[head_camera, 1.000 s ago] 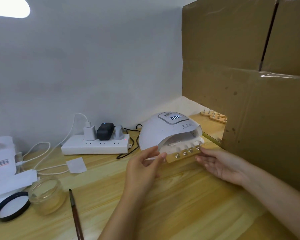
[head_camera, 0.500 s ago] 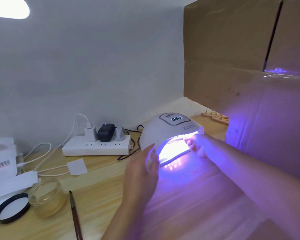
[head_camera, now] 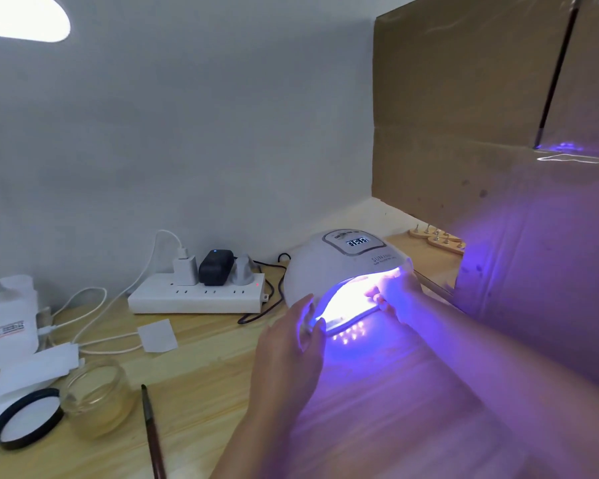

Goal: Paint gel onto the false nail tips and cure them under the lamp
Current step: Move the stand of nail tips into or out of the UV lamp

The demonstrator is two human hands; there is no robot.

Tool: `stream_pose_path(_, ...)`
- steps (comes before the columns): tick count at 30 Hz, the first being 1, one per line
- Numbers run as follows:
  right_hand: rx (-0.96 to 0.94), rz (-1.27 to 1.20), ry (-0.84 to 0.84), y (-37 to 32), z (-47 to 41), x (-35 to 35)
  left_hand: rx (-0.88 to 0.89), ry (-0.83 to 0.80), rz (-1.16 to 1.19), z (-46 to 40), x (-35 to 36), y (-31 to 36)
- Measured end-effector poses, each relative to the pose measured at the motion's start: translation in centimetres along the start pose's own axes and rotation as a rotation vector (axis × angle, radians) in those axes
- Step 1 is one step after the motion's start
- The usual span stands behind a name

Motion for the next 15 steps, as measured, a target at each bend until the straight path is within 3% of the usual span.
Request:
stream_pose_path(4,-0.204,0.211,-0.058,-1.3,3.2,-0.8,-0.004,-0.004,-0.037,0.0,0.0,0.1)
stream_pose_path(10,-0.741,0.502,0.084,-8.2,8.6,-2.5,0.006,0.023,-0.022,0.3,-0.2,0.1)
stream_pose_path(12,-0.762,0.599,0.059,-10.3,7.6,-1.5,-0.002,0.015,-0.022,0.2,-0.2,-0.2)
stream_pose_path(15,-0.616,0.882,-0.050,-11.5,4.6,1.2,-0.015,-0.006,-0.019,0.1,-0.2,-0.7)
Point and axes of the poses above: each hand's wrist, its own z-axis away from the middle knuckle, its own x-axis out of the palm, y = z × x, the point moved 10 cm from there along -z, towards the middle knuckle, and after that the axes turned 14 degrees about -y, right-handed, at the moved point
